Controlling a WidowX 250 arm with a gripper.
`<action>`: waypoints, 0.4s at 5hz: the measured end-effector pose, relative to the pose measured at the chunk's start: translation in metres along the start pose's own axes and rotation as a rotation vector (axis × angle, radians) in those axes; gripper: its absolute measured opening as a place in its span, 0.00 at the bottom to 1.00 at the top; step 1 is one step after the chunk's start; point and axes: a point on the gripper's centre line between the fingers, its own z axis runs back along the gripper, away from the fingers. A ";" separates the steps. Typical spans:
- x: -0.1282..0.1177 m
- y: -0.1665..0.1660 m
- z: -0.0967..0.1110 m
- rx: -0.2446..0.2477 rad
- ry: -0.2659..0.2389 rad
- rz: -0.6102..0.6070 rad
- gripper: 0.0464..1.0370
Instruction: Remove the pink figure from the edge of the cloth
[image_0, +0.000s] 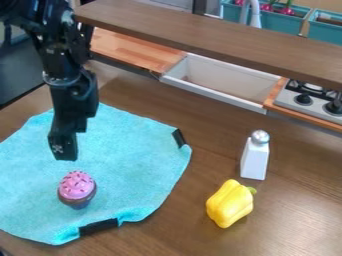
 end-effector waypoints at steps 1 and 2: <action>0.003 -0.008 -0.006 -0.002 0.018 -0.023 0.96; 0.007 -0.016 -0.016 -0.002 0.031 -0.054 0.96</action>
